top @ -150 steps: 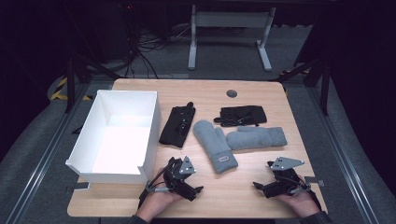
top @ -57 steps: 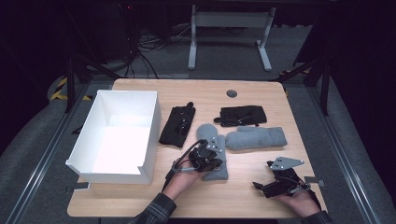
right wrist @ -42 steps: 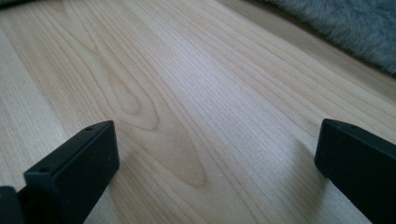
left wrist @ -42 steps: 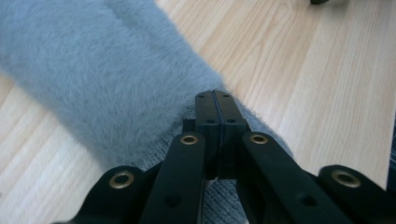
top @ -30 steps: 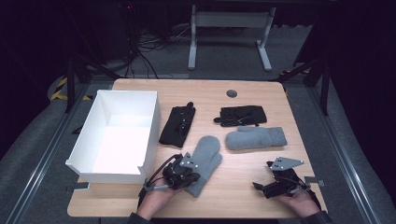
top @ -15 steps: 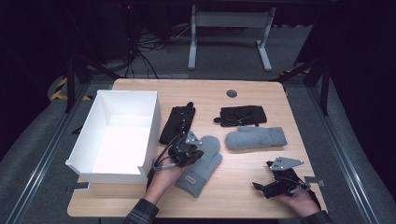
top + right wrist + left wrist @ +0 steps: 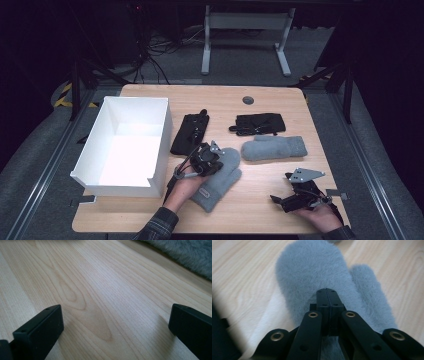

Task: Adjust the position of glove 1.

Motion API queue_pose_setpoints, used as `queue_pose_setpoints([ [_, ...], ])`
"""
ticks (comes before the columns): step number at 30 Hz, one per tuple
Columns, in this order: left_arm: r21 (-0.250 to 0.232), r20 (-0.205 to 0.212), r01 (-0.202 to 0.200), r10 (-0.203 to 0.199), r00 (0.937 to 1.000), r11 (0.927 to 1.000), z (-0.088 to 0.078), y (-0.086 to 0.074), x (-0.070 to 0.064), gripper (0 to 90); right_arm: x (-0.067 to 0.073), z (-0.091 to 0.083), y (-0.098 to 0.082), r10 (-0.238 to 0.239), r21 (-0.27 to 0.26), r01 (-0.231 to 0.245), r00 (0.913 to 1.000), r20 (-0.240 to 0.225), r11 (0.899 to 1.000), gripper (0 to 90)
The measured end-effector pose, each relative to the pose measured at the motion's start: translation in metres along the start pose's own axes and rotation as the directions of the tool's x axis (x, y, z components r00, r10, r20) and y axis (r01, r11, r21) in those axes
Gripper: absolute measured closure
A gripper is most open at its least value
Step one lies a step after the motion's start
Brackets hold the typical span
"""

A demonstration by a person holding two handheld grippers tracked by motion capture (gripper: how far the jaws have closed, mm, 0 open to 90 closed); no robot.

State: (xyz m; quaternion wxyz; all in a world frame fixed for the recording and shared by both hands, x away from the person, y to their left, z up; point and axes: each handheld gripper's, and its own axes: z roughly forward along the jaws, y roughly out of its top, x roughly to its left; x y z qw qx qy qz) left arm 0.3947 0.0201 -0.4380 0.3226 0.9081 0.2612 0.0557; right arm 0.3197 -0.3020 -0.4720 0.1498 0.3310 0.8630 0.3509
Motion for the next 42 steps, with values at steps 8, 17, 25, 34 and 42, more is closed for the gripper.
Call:
queue_pose_setpoints([
  [8, -0.001, 0.035, -0.042, 0.042, 0.9985, 0.9991, 0.004, 0.003, -0.016, 90.0, 0.0, 0.0, 0.0, 0.0, 0.0, 0.0, 1.0, 0.0, 1.0, 0.0],
  [17, -0.048, 0.052, -0.023, 0.025, 0.9983, 0.9986, -0.007, 0.002, -0.015, 82.3, 0.0, 0.0, 0.0, -0.002, 0.0, 0.002, 1.0, 0.0, 1.0, 0.0],
  [25, -0.07, -0.008, 0.02, -0.021, 0.9997, 0.9973, -0.031, -0.025, 0.004, 60.8, 0.0, 0.0, 0.0, -0.001, 0.0, 0.001, 1.0, 0.001, 1.0, 0.0],
  [34, -0.029, -0.113, 0.065, -0.068, 0.9912, 0.9975, -0.016, -0.035, 0.016, 37.8, 0.0, 0.0, 0.0, -0.001, 0.0, 0.001, 1.0, 0.002, 1.0, 0.0],
  [42, -0.007, -0.131, 0.094, -0.094, 0.987, 0.9955, -0.01, -0.038, 0.016, 36.6, 0.0, 0.0, 0.0, 0.0, 0.0, 0.0, 1.0, 0.001, 1.0, 0.0],
])
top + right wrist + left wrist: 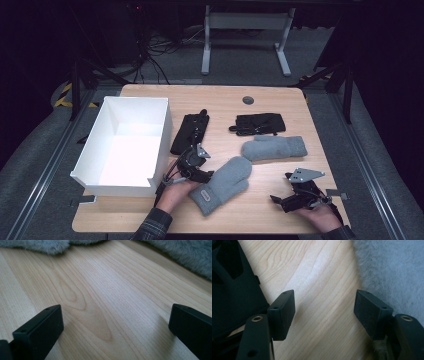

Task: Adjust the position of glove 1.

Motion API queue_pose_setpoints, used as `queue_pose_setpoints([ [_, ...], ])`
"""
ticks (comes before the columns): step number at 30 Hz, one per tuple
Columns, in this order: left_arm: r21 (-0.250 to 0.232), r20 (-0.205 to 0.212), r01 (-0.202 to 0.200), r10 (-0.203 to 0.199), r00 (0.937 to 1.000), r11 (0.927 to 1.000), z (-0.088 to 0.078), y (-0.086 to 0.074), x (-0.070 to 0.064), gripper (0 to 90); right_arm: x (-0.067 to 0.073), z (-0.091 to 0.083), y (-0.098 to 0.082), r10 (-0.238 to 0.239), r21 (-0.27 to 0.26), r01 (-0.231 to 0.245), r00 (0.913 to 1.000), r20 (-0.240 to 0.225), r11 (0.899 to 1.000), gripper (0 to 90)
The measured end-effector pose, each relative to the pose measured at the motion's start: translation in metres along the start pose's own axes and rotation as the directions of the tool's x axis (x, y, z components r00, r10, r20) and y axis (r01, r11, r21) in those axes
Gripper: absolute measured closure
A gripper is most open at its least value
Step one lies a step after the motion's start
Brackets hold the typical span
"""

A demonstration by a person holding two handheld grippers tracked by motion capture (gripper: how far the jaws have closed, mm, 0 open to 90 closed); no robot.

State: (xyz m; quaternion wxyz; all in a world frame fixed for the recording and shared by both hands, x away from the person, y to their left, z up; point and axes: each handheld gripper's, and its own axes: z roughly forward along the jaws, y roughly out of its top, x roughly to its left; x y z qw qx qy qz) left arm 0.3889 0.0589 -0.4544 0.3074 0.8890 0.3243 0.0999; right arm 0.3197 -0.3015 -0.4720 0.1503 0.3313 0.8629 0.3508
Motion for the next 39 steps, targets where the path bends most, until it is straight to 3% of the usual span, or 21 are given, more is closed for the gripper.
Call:
queue_pose_setpoints([
  [10, -0.009, 0.09, 0.001, 0.0, 0.9959, 1.0, -0.014, -0.011, -0.019, 45.9, 0.0, 0.0, 0.0, 0.0, 0.0, 0.0, 1.0, 0.0, 1.0, 0.0],
  [12, -0.008, 0.122, 0.002, 0.0, 0.9926, 1.0, -0.022, -0.017, -0.025, 55.4, 0.0, 0.0, 0.0, 0.0, 0.0, 0.0, 1.0, 0.0, 1.0, 0.0],
  [13, -0.008, 0.122, 0.002, 0.0, 0.9926, 1.0, -0.022, -0.017, -0.025, 61.0, 0.0, 0.0, 0.0, 0.0, 0.0, 0.0, 1.0, 0.0, 1.0, 0.0],
  [14, -0.002, 0.131, -0.003, 0.004, 0.9914, 1.0, -0.026, -0.02, -0.026, 61.0, 0.0, 0.0, 0.0, 0.0, 0.0, 0.0, 1.0, 0.001, 1.0, 0.0],
  [18, 0.037, 0.141, -0.018, 0.013, 0.9899, 0.9991, -0.037, -0.034, -0.035, 83.0, 0.0, 0.0, 0.0, 0.0, 0.0, 0.0, 1.0, 0.0, 1.0, 0.0],
  [21, 0.063, 0.141, -0.024, 0.014, 0.9899, 0.9977, -0.043, -0.045, -0.041, 90.0, 0.0, 0.0, 0.0, 0.0, 0.001, 0.0, 1.0, 0.0, 1.0, 0.0],
  [26, 0.081, 0.209, -0.024, 0.007, 0.9779, 0.9964, -0.044, -0.057, -0.053, 90.0, 0.0, 0.0, 0.0, 0.0, 0.0, 0.0, 1.0, 0.0, 1.0, 0.0],
  [33, 0.07, 0.289, -0.073, 0.05, 0.9562, 0.9949, -0.034, -0.044, -0.074, 90.0, 0.0, 0.0, 0.0, 0.0, 0.002, 0.0, 1.0, 0.001, 1.0, 0.1],
  [35, 0.068, 0.301, -0.084, 0.06, 0.9518, 0.9942, -0.03, -0.04, -0.079, 90.0, 0.0, -0.001, 0.002, -0.001, 0.017, 0.001, 1.0, -0.002, 1.0, 3.7],
  [38, 0.059, 0.321, -0.111, 0.087, 0.943, 0.992, -0.024, -0.029, -0.088, 90.0, -0.001, -0.006, 0.005, -0.017, 0.025, 0.018, 0.9997, -0.016, 1.0, 17.7],
  [39, 0.059, 0.324, -0.114, 0.089, 0.9418, 0.9918, -0.023, -0.026, -0.091, 90.0, 0.0, -0.007, 0.005, -0.019, 0.027, 0.019, 0.9998, -0.005, 0.999, 17.6],
])
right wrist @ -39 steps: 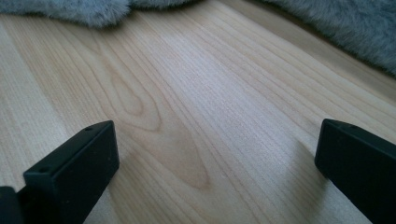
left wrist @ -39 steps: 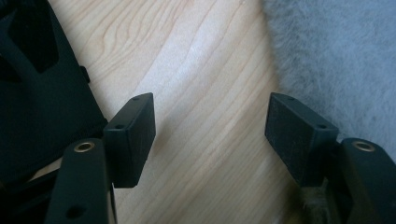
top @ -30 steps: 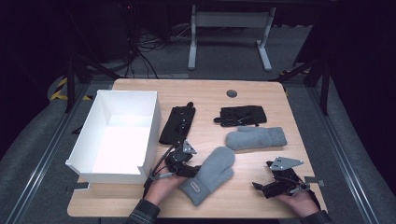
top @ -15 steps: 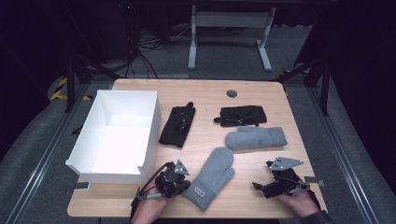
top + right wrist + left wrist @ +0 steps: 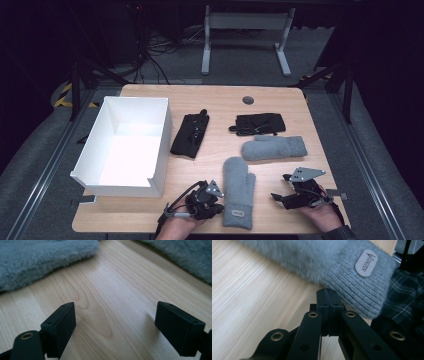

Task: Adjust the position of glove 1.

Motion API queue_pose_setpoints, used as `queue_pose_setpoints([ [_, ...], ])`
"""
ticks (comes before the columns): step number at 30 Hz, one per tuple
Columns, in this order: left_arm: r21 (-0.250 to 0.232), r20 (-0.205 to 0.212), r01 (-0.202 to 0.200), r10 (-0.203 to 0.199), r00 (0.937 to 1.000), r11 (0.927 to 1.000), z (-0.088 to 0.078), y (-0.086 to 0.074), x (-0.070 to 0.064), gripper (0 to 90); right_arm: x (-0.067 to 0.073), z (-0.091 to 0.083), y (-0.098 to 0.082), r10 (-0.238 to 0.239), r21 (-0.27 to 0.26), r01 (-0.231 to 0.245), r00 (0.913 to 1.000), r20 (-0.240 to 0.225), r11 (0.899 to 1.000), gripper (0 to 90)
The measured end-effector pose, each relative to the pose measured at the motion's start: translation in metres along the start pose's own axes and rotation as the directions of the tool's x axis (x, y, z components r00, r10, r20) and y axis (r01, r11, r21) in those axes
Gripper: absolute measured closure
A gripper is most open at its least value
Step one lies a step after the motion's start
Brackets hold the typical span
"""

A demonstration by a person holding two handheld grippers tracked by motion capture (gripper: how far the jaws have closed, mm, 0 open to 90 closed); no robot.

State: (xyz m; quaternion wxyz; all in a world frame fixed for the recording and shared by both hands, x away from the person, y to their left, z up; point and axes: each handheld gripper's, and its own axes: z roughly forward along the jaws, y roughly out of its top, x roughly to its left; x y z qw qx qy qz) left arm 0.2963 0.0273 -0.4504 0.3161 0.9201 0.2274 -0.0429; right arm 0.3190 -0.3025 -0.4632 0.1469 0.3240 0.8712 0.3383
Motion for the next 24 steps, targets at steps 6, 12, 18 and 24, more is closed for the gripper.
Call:
queue_pose_setpoints([
  [6, 0.01, 0.032, -0.052, 0.052, 0.9981, 0.9986, 0.016, 0.016, -0.008, 90.0, -0.003, -0.007, 0.001, -0.004, -0.02, 0.005, 0.9984, 0.057, 1.0, 20.8],
  [12, -0.003, 0.07, -0.085, 0.085, 0.9939, 0.9964, 0.034, 0.033, -0.013, 90.0, -0.008, -0.011, 0.0, 0.051, -0.028, -0.049, 0.9966, 0.064, 0.998, 25.2],
  [18, -0.021, 0.084, -0.117, 0.119, 0.9894, 0.9929, 0.051, 0.052, -0.016, 90.0, -0.01, -0.012, 0.0, 0.056, -0.03, -0.054, 0.9964, 0.064, 0.998, 27.8],
  [24, -0.046, 0.059, -0.127, 0.13, 0.9898, 0.9908, 0.04, 0.049, -0.013, 89.4, -0.012, -0.014, 0.0, 0.069, -0.032, -0.067, 0.9959, 0.058, 0.997, 29.8],
])
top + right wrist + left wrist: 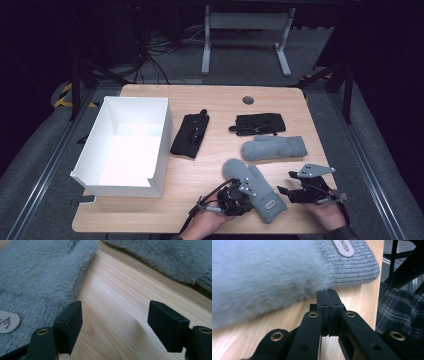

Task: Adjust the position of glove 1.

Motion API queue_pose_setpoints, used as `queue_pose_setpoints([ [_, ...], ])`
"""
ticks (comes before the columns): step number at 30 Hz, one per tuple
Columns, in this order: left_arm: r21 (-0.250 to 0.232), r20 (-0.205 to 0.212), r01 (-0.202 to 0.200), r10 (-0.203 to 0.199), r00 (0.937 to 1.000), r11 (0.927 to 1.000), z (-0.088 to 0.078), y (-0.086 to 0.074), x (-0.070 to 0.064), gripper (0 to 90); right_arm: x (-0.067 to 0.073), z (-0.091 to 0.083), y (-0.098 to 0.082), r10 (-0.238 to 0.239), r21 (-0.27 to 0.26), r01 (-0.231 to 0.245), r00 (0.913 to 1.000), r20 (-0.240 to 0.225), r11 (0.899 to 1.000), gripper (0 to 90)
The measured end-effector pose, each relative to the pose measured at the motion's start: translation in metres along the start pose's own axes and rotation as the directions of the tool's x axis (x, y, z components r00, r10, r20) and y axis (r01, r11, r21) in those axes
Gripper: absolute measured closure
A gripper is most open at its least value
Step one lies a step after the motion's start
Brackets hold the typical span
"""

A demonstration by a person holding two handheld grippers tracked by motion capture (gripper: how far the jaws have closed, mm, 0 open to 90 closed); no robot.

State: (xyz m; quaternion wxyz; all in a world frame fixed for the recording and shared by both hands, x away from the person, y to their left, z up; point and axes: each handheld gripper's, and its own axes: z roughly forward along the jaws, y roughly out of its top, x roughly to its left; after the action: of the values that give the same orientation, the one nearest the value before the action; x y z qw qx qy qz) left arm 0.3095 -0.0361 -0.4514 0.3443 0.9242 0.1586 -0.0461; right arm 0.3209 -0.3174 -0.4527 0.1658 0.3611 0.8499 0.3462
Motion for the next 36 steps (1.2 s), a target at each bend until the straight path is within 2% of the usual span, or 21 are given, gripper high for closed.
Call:
queue_pose_setpoints([
  [4, -0.021, -0.051, 0.004, -0.005, 0.9987, 0.9998, -0.02, -0.013, 0.008, 78.1, -0.001, -0.002, 0.004, 0.011, 0.006, -0.011, 0.9997, 0.02, 1.0, 34.5],
  [5, -0.021, -0.051, 0.004, -0.005, 0.9987, 0.9998, -0.02, -0.013, 0.008, 73.9, -0.001, -0.002, 0.004, 0.011, 0.006, -0.011, 0.9997, 0.02, 1.0, 34.5],
  [6, -0.02, -0.063, 0.005, -0.006, 0.998, 0.9998, -0.024, -0.017, 0.011, 73.9, -0.001, -0.003, 0.006, 0.006, 0.01, -0.006, 0.9995, 0.032, 1.0, 35.4],
  [7, -0.016, -0.074, 0.007, -0.008, 0.9972, 0.9998, -0.028, -0.021, 0.014, 64.9, -0.002, -0.002, 0.009, 0.002, 0.012, -0.002, 0.9994, 0.033, 1.0, 37.6],
  [9, 0.005, -0.142, 0.003, -0.003, 0.9898, 1.0, -0.036, -0.033, 0.021, 58.1, -0.003, -0.001, 0.011, -0.002, 0.013, 0.001, 0.9997, 0.022, 1.0, 40.0],
  [10, 0.005, -0.142, 0.003, -0.003, 0.9898, 1.0, -0.036, -0.033, 0.021, 54.8, -0.005, 0.0, 0.012, -0.004, 0.017, 0.004, 0.9998, 0.017, 1.0, 40.7],
  [12, 0.003, -0.167, 0.012, -0.012, 0.9858, 0.9999, -0.043, -0.042, 0.029, 51.2, -0.007, 0.002, 0.013, -0.005, 0.022, 0.005, 0.9999, 0.011, 1.0, 41.8],
  [15, -0.038, -0.2, 0.058, -0.065, 0.9777, 0.9976, -0.051, -0.053, 0.037, 41.1, -0.016, 0.003, 0.016, 0.006, 0.024, -0.006, 0.9996, -0.027, 1.0, 45.4],
  [18, -0.058, -0.226, 0.073, -0.084, 0.9705, 0.9957, -0.053, -0.061, 0.041, 31.7, -0.023, 0.004, 0.021, 0.017, 0.019, -0.015, 0.9974, -0.07, 1.0, 48.7],
  [22, -0.052, -0.287, 0.078, -0.089, 0.9538, 0.9956, -0.056, -0.07, 0.043, 20.4, -0.03, 0.004, 0.03, -0.011, 0.013, 0.012, 0.9976, -0.068, 1.0, 49.9],
  [23, -0.058, -0.294, 0.093, -0.106, 0.9499, 0.9939, -0.057, -0.071, 0.044, 17.1, -0.032, 0.003, 0.033, -0.02, 0.011, 0.021, 0.9979, -0.061, 1.0, 50.2],
  [24, -0.068, -0.29, 0.099, -0.115, 0.9502, 0.9928, -0.058, -0.073, 0.045, 15.7, -0.034, 0.002, 0.036, -0.03, 0.005, 0.03, 0.9979, -0.057, 1.0, 50.6],
  [26, -0.07, -0.305, 0.099, -0.116, 0.9453, 0.9925, -0.058, -0.075, 0.046, 13.1, -0.04, 0.001, 0.043, -0.039, -0.004, 0.039, 0.9981, -0.047, 0.999, 52.3],
  [27, -0.055, -0.312, 0.094, -0.107, 0.9439, 0.994, -0.057, -0.076, 0.047, 11.4, -0.045, 0.0, 0.048, -0.043, -0.011, 0.043, 0.9984, -0.036, 0.999, 54.2],
  [28, -0.055, -0.312, 0.094, -0.107, 0.9439, 0.994, -0.057, -0.076, 0.047, 10.9, -0.045, 0.0, 0.048, -0.043, -0.011, 0.043, 0.9984, -0.036, 0.999, 54.2],
  [29, -0.047, -0.32, 0.091, -0.101, 0.9421, 0.9947, -0.055, -0.077, 0.048, 10.6, -0.052, 0.0, 0.053, -0.052, -0.01, 0.051, 0.9984, -0.024, 0.999, 61.8],
  [30, -0.04, -0.323, 0.088, -0.096, 0.9416, 0.9953, -0.053, -0.077, 0.048, 10.6, -0.052, 0.0, 0.053, -0.052, -0.01, 0.051, 0.9984, -0.024, 0.999, 61.8],
  [31, -0.045, -0.314, 0.091, -0.101, 0.944, 0.9948, -0.052, -0.078, 0.05, 8.9, -0.055, 0.0, 0.056, -0.049, -0.01, 0.049, 0.9986, -0.017, 0.999, 65.0],
  [32, -0.055, -0.303, 0.097, -0.109, 0.9468, 0.9938, -0.05, -0.078, 0.05, 4.3, -0.063, 0.0, 0.061, -0.045, -0.016, 0.045, 0.9989, -0.007, 0.999, 74.5],
  [35, -0.074, -0.29, 0.072, -0.091, 0.9529, 0.9946, -0.046, -0.08, 0.05, 0.0, -0.075, 0.002, 0.067, -0.032, -0.027, 0.032, 0.9995, -0.001, 0.999, 87.1],
  [36, -0.074, -0.29, 0.072, -0.091, 0.9529, 0.9946, -0.046, -0.08, 0.05, 0.0, -0.075, 0.002, 0.067, -0.032, -0.027, 0.032, 0.9995, -0.001, 0.999, 87.1],
])
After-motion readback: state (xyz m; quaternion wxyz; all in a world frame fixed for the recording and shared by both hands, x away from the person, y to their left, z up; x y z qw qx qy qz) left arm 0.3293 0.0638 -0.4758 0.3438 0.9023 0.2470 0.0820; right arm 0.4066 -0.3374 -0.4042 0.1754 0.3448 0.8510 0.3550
